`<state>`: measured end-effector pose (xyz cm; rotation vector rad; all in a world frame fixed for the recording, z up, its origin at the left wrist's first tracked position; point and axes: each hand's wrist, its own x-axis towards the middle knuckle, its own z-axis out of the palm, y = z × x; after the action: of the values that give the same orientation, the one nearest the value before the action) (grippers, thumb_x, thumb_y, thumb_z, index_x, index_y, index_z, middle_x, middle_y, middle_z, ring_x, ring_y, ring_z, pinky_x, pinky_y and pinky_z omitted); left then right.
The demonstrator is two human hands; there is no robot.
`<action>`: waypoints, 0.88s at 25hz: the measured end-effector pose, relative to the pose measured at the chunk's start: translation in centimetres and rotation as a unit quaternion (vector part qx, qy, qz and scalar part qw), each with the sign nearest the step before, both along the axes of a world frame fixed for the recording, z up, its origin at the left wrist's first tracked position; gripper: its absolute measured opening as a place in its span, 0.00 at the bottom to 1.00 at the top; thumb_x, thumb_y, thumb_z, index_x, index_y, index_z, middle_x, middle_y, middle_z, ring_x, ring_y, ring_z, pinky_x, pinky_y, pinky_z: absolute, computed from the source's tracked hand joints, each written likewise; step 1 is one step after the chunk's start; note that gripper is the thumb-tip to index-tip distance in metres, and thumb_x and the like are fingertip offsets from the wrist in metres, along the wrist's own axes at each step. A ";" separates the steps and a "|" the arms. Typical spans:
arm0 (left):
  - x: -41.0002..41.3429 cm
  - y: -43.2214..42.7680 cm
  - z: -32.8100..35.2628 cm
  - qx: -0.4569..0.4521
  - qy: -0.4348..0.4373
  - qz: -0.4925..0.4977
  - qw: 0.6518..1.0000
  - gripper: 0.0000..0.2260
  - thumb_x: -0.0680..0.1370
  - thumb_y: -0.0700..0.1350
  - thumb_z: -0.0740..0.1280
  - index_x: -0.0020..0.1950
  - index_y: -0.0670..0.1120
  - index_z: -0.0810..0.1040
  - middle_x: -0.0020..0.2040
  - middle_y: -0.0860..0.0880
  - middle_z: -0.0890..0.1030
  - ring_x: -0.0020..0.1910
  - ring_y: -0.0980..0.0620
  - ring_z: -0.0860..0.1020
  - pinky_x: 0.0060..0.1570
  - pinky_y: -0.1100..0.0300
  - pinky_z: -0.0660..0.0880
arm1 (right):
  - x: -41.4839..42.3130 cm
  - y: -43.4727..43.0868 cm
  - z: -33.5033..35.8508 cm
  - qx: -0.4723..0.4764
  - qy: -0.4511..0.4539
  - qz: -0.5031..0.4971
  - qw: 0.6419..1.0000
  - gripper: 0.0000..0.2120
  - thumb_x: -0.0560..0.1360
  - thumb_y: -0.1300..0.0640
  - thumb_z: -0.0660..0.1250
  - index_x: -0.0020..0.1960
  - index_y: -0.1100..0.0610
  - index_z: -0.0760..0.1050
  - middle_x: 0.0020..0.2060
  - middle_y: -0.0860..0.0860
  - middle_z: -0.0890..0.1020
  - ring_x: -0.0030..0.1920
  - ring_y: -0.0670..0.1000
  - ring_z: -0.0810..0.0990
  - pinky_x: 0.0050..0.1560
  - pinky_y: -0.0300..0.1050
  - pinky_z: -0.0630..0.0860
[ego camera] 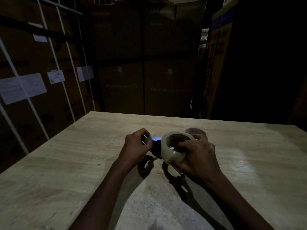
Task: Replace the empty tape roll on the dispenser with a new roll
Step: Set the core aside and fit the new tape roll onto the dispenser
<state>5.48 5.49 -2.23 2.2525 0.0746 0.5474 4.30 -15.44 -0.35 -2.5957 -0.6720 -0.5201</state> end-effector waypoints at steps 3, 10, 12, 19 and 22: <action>0.1 0.1 0.0 0.008 -0.008 0.001 1.000 0.05 0.73 0.41 0.71 0.45 0.49 0.77 0.42 0.50 0.81 0.40 0.57 0.79 0.36 0.67 0.75 | 0.0 0.1 -0.1 -0.011 0.012 -0.019 1.000 0.20 0.64 0.35 0.66 0.52 0.43 0.78 0.58 0.46 0.78 0.61 0.58 0.68 0.60 0.61 0.67; 0.2 0.2 -0.1 0.023 -0.006 0.003 1.000 0.06 0.71 0.39 0.71 0.42 0.50 0.78 0.39 0.53 0.80 0.38 0.60 0.78 0.34 0.72 0.69 | -0.2 0.5 -0.3 -0.050 0.047 -0.043 0.997 0.23 0.64 0.34 0.68 0.55 0.43 0.78 0.53 0.50 0.75 0.59 0.58 0.68 0.58 0.59 0.69; 0.2 0.2 -0.1 0.021 -0.013 -0.003 1.000 0.04 0.72 0.41 0.72 0.41 0.49 0.78 0.39 0.54 0.80 0.38 0.61 0.77 0.35 0.72 0.69 | -0.2 0.6 -0.3 -0.053 0.046 -0.044 0.997 0.23 0.64 0.34 0.67 0.55 0.43 0.78 0.52 0.50 0.75 0.59 0.58 0.68 0.57 0.59 0.70; 0.5 0.0 -0.4 0.010 -0.028 -0.021 0.999 0.04 0.78 0.44 0.65 0.44 0.49 0.74 0.39 0.54 0.77 0.39 0.57 0.77 0.35 0.66 0.70 | 0.0 0.4 -0.3 -0.027 0.047 -0.043 0.998 0.23 0.64 0.33 0.66 0.53 0.44 0.78 0.51 0.50 0.76 0.57 0.56 0.69 0.55 0.55 0.69; 0.6 0.0 -0.7 0.020 -0.015 -0.026 0.999 0.03 0.78 0.44 0.65 0.44 0.49 0.73 0.44 0.51 0.77 0.42 0.57 0.76 0.35 0.66 0.69 | 0.0 0.4 -0.4 -0.033 0.052 -0.047 0.997 0.24 0.64 0.33 0.67 0.54 0.44 0.78 0.51 0.50 0.75 0.57 0.56 0.68 0.55 0.55 0.69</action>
<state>6.11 5.53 -2.91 2.2784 -0.0105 0.5593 4.27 -15.02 -0.73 -2.7049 -0.5444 -0.3946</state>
